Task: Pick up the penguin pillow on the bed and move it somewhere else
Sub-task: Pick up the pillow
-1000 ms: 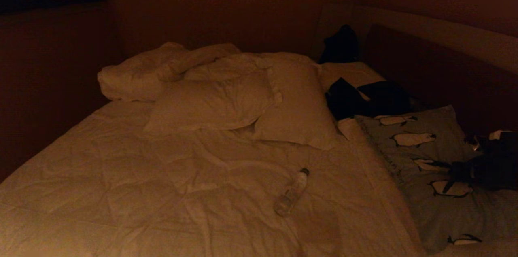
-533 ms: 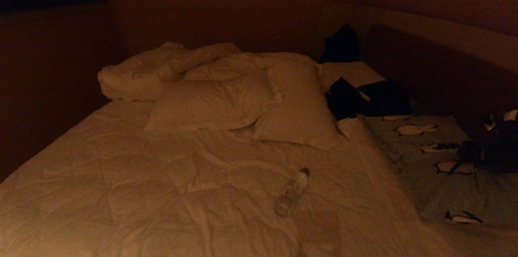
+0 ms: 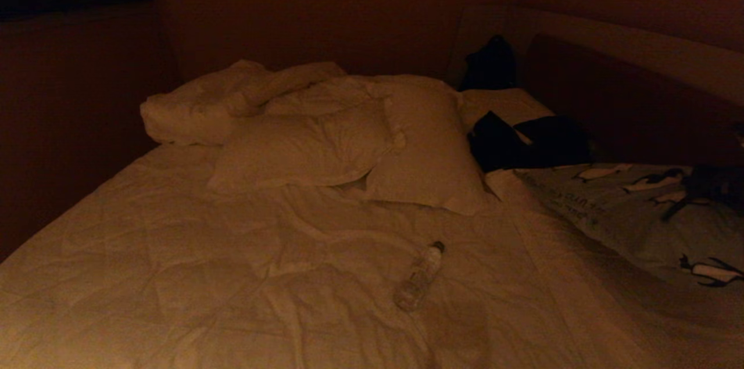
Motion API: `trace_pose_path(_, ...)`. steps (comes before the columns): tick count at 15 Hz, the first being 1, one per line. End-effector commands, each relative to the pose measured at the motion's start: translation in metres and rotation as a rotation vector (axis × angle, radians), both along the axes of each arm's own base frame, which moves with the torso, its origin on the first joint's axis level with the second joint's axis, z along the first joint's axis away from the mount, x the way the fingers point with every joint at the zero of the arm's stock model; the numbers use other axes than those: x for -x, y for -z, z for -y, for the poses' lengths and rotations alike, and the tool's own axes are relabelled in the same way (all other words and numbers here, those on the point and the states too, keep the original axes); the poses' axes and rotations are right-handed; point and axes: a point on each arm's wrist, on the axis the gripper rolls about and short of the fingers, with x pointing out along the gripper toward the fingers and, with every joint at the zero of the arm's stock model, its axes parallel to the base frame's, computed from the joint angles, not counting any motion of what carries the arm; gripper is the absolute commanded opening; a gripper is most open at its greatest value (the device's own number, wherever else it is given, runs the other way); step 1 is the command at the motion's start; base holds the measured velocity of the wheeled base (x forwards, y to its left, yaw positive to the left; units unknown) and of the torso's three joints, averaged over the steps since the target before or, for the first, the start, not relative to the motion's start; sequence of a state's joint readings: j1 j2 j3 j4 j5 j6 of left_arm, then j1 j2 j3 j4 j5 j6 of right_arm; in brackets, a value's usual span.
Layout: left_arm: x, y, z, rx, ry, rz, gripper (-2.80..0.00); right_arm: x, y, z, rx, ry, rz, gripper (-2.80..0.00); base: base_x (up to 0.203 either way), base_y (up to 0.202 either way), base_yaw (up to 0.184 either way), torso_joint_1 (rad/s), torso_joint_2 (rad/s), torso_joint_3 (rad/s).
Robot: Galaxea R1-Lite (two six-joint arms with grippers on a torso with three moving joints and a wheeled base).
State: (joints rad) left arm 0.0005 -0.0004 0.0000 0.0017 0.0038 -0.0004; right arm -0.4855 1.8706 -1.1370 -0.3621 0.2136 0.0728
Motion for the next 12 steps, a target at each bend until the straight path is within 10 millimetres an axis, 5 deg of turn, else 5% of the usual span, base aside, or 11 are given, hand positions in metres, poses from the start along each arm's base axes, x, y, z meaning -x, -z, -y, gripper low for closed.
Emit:
trace_pose_path(1, 0.000, 0.000, 0.000, 0.001, -0.002, 0.000, -2.80, 0.013, -0.026, -0.010, 0.019, -0.006, 0.070, -2.80, 0.000, 0.000, 0.000, 0.000, 0.00, 0.000)
trace_pose_path(12, 0.000, 0.000, 0.000, 0.001, -0.002, 0.000, -2.80, 0.045, -0.073, -0.042, 0.044, -0.037, 0.207, -2.80, 0.000, 0.000, 0.000, 0.000, 0.00, 0.000)
